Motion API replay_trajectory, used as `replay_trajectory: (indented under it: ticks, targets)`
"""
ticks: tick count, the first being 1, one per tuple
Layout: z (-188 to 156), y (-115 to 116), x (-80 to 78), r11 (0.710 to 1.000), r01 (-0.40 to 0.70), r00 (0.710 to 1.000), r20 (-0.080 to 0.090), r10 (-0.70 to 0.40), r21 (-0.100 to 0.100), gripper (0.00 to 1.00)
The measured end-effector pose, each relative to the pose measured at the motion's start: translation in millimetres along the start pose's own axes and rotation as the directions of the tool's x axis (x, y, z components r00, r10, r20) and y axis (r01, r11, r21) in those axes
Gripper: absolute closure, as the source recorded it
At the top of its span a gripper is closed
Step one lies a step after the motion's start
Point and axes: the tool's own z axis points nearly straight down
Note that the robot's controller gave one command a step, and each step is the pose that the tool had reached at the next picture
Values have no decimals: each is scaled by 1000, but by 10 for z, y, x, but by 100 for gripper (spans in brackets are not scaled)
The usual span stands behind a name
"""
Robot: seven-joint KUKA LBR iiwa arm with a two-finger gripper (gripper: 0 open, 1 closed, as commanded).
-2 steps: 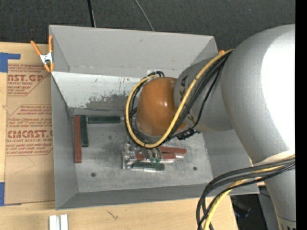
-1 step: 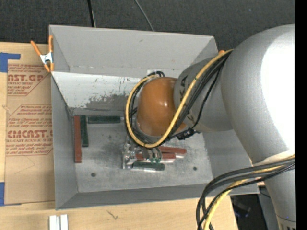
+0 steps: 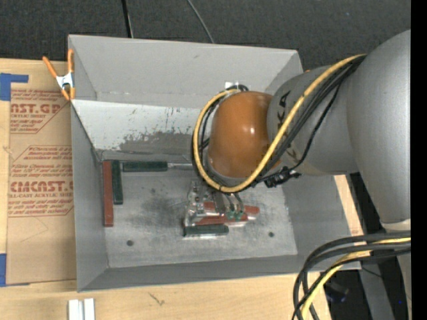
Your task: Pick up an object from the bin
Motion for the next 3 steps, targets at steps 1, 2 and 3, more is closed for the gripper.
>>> replay_trajectory:
  ticks: [1,2,3]
  targets:
    - [-226,-145,-6,1000,-28,1000,14,28,-2,100]
    - [-431,-779,140,999,-52,999,7,52,0,0]
    - [-430,-778,141,999,-52,999,7,52,0,0]
